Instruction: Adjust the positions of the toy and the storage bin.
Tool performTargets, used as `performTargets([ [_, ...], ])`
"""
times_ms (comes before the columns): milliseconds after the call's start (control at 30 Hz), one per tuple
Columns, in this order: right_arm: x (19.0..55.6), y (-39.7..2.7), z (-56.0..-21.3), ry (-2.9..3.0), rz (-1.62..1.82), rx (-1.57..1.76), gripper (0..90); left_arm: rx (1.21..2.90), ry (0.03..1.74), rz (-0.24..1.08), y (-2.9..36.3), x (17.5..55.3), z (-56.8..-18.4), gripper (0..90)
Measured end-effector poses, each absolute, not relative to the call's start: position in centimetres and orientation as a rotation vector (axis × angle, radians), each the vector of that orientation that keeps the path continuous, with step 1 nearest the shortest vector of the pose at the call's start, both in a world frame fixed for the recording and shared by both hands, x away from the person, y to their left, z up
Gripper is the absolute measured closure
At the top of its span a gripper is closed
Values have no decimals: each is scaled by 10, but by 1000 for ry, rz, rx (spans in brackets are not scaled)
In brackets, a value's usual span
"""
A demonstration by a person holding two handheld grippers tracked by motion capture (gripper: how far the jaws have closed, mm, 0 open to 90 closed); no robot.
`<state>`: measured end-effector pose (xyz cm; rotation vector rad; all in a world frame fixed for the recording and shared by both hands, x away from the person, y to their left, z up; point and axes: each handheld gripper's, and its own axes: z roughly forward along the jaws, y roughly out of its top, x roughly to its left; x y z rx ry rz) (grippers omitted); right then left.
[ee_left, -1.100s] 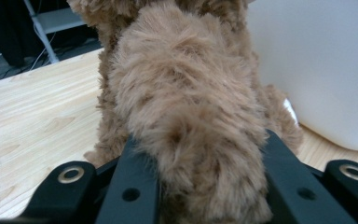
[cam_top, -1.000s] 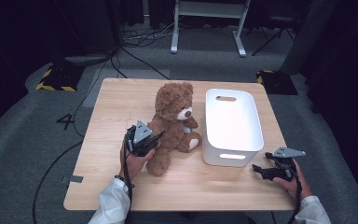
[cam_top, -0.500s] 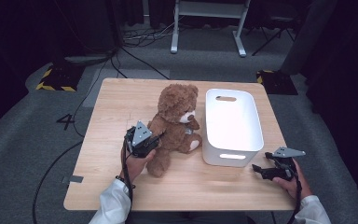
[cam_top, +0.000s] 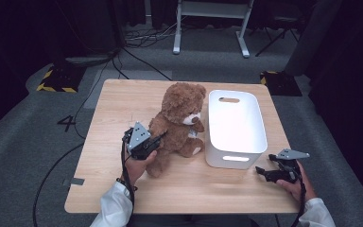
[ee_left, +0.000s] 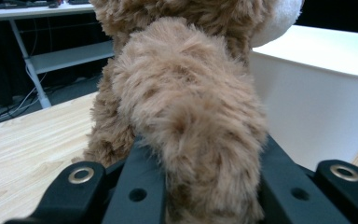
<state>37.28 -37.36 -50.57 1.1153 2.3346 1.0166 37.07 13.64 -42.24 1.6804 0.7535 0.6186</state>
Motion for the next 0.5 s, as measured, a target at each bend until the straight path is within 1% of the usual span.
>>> performTargets([
  [500, 373, -374, -506, 2335, 1017, 1115, 143, 1659, 731, 615, 136, 368, -415, 803],
])
